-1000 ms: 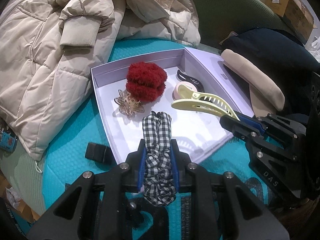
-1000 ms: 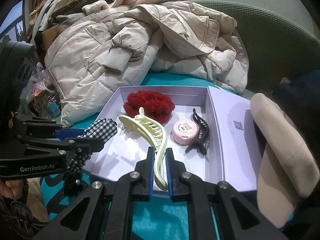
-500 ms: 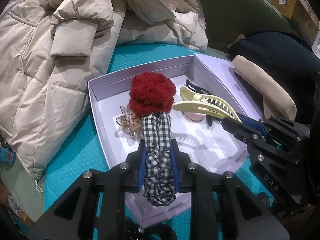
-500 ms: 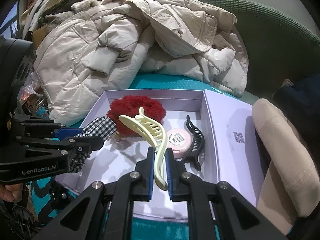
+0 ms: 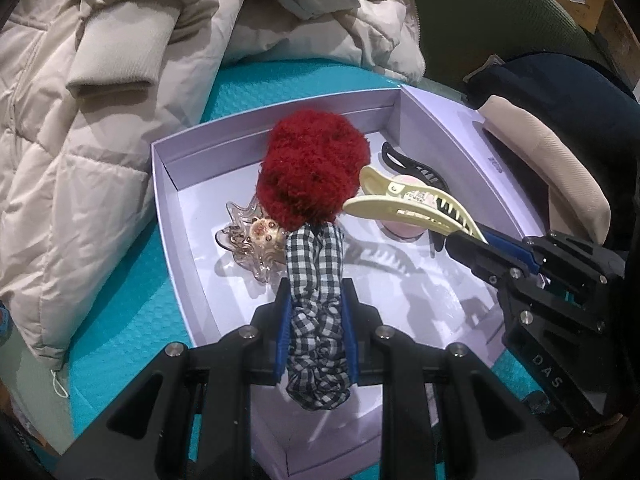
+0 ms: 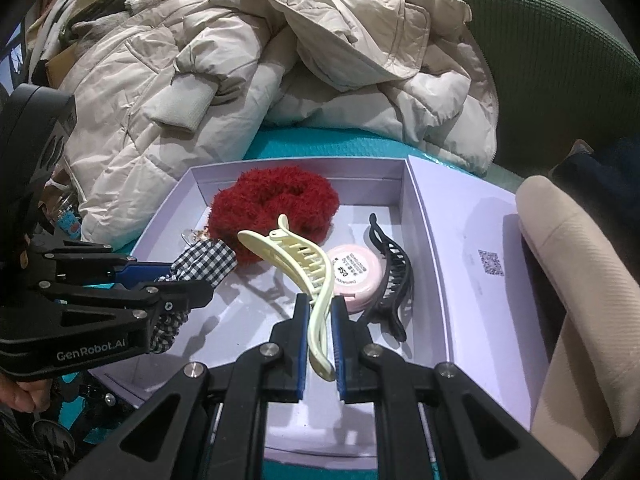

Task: Organize objects
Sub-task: 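Lower the gingham scrunchie into the box with the left tool while the right tool lowers the banana clip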

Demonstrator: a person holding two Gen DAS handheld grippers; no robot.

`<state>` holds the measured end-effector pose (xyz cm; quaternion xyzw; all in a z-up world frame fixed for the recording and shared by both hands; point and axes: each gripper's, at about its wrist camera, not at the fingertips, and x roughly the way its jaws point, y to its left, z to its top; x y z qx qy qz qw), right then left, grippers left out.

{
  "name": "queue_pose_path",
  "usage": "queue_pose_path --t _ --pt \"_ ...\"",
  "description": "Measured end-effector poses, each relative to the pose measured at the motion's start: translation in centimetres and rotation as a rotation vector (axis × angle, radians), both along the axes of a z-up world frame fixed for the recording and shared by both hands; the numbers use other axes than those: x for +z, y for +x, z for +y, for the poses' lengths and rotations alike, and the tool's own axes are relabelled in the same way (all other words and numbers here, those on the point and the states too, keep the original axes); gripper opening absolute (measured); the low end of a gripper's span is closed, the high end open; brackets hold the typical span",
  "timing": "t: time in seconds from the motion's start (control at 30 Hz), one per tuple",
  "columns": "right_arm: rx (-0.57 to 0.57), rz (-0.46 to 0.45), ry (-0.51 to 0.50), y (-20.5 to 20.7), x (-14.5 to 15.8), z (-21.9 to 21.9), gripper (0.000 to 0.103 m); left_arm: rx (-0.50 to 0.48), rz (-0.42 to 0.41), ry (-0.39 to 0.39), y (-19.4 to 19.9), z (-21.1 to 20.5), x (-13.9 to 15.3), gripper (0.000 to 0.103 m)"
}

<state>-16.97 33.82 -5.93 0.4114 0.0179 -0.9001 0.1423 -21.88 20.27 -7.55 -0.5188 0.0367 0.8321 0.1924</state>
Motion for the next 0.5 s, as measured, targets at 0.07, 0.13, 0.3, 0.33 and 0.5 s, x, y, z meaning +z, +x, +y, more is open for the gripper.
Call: queue_pose_path --t 0.07,0.13,0.3,0.33,0.5 --pt "-0.008 -0.006 0.004 -0.1 -0.2 0.0 0.010 -0.007 -0.007 -0.005 -0.1 0.1 -0.4 0.021" --pt "-0.009 -0.012 0.008 -0.1 -0.5 -0.1 0.010 -0.003 -0.020 -0.003 -0.2 0.1 -0.8 0.021" --pt "-0.003 -0.023 0.017 -0.1 -0.9 -0.6 0.010 -0.006 -0.011 -0.019 0.0 0.3 -1.0 0.021" --pt "-0.004 -0.025 0.018 -0.1 -0.9 -0.6 0.010 -0.004 -0.011 -0.017 0.0 0.3 -1.0 0.021" --pt "-0.020 -0.045 0.033 -0.1 -1.2 -0.9 0.010 0.021 -0.025 -0.010 -0.2 0.2 -1.2 0.021"
